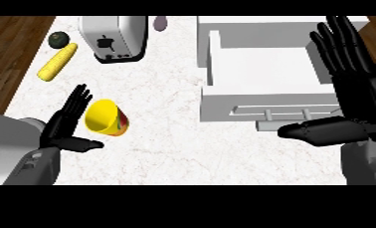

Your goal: Pick up the cup, place it into the drawer and close the drawer

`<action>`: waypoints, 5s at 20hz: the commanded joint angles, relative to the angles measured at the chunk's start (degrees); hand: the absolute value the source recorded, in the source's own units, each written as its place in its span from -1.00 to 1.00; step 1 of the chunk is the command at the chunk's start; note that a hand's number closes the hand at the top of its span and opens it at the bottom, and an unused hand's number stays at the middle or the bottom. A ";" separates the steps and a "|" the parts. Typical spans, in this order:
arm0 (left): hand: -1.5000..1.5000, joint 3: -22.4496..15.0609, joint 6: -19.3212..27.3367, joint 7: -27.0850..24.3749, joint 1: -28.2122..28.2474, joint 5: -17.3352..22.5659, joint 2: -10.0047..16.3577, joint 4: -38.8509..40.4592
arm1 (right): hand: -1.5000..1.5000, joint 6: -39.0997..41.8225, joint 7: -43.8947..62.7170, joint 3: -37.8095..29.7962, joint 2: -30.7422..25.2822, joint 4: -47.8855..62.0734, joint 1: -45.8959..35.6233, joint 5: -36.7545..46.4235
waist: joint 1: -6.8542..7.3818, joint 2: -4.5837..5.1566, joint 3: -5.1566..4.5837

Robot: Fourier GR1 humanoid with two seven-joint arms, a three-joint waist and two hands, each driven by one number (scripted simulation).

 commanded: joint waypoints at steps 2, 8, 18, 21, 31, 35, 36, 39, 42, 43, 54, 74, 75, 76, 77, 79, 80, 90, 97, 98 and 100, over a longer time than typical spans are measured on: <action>-1.00 -0.03 -1.20 -9.62 -2.03 -2.08 -0.20 7.81 | -1.00 -1.73 2.28 0.77 0.92 -1.00 -2.78 0.35 | -0.39 0.19 -0.10; -1.00 -0.01 -0.88 -13.47 -2.34 -2.75 -0.71 10.50 | -1.00 0.06 -0.36 0.21 0.07 0.56 -0.22 0.59 | -0.75 0.43 -0.14; -1.00 -0.86 1.42 -14.15 -6.19 -4.22 -3.37 11.61 | -1.00 -0.05 -0.42 0.51 -0.10 2.19 -2.98 1.21 | -0.60 0.44 -0.13; -1.00 -1.16 -0.61 -15.30 -5.82 -4.38 -4.15 11.79 | -1.00 0.66 1.48 -0.59 -0.98 0.77 -3.04 -0.88 | -0.92 0.44 -0.16; 1.00 -0.88 -0.69 -20.65 -5.63 -3.59 -6.50 8.04 | -1.00 1.41 1.49 -0.81 -1.63 0.88 -1.36 -0.74 | -1.21 0.74 -0.29; 1.00 0.37 13.02 -21.91 -7.14 -4.09 -6.40 6.52 | -1.00 1.09 1.89 -0.81 -1.42 0.52 -1.73 -0.87 | -1.42 0.67 -0.22; 1.00 0.73 13.79 -22.16 -8.02 -3.75 -7.22 5.89 | -1.00 0.74 3.51 -0.86 -1.71 0.17 -3.45 -1.19 | -0.94 0.42 -0.17; 1.00 3.44 7.44 -25.42 -6.09 -0.15 -8.21 5.50 | -1.00 1.49 1.05 -1.00 -1.11 -2.19 1.70 -1.26 | -0.93 0.18 -0.12; 1.00 6.83 15.54 -25.80 -5.27 2.26 -10.22 5.37 | -1.00 2.37 -0.83 -3.24 -2.17 1.50 0.44 -2.37 | -0.39 0.23 -0.04; 1.00 8.54 16.53 -25.28 -5.93 3.72 -9.70 4.99 | -1.00 1.91 1.87 -2.11 -2.42 0.17 -1.25 -1.94 | -0.32 0.19 -0.09; 1.00 3.48 12.92 -11.89 -14.73 3.63 -12.95 -7.87 | -1.00 3.32 -0.03 -3.37 -3.36 0.24 2.36 -1.70 | 1.24 -0.69 0.20; 1.00 -14.31 38.33 25.47 -42.36 10.12 -19.36 -22.12 | -1.00 1.24 -0.42 -3.35 -2.55 2.72 -0.61 0.17 | -0.45 -0.37 0.16; 1.00 -14.16 37.58 24.02 -44.57 10.94 -19.36 -16.31 | -1.00 1.94 -4.24 -3.79 -2.97 6.29 -1.86 1.05 | -1.00 0.08 0.17; 1.00 -13.44 38.35 27.89 -47.12 9.00 -19.36 -16.10 | -1.00 1.75 -4.14 -2.63 -1.29 4.39 0.99 0.75 | -0.82 -0.07 0.19; 1.00 -14.19 39.84 27.50 -48.33 9.53 -19.36 -12.14 | -1.00 1.15 -2.68 -1.84 -1.35 5.46 -2.44 1.23 | -1.28 0.20 0.18; 1.00 -17.67 42.30 28.14 -49.46 12.76 -19.36 -8.93 | -1.00 2.99 -3.42 -4.27 -2.86 5.09 -1.53 -1.52 | -2.65 0.28 0.21; 1.00 -16.38 41.18 29.57 -52.75 12.74 -19.36 -5.97 | -1.00 1.55 -1.82 -2.12 -1.48 4.76 -3.22 -0.09 | -2.99 0.57 0.20; 1.00 -25.89 40.47 33.30 -54.23 15.53 -19.36 5.73 | -1.00 3.82 -3.51 -1.02 -1.71 4.64 -4.25 -1.09 | -8.09 1.74 0.32; -1.00 -32.04 37.49 30.99 -50.66 16.35 -19.36 6.49 | -1.00 5.20 -3.39 -0.91 -2.16 6.57 -6.73 -2.36 | -10.33 2.54 0.29; -1.00 -31.89 37.59 30.62 -50.14 17.27 -19.36 6.25 | -1.00 5.11 -3.22 0.45 -1.52 5.80 -7.06 -1.78 | -10.89 2.67 0.25; -1.00 -31.25 38.32 29.98 -49.93 20.39 -19.36 3.85 | -1.00 5.81 -2.95 0.04 -1.83 6.45 -8.43 -3.03 | -11.17 2.42 0.22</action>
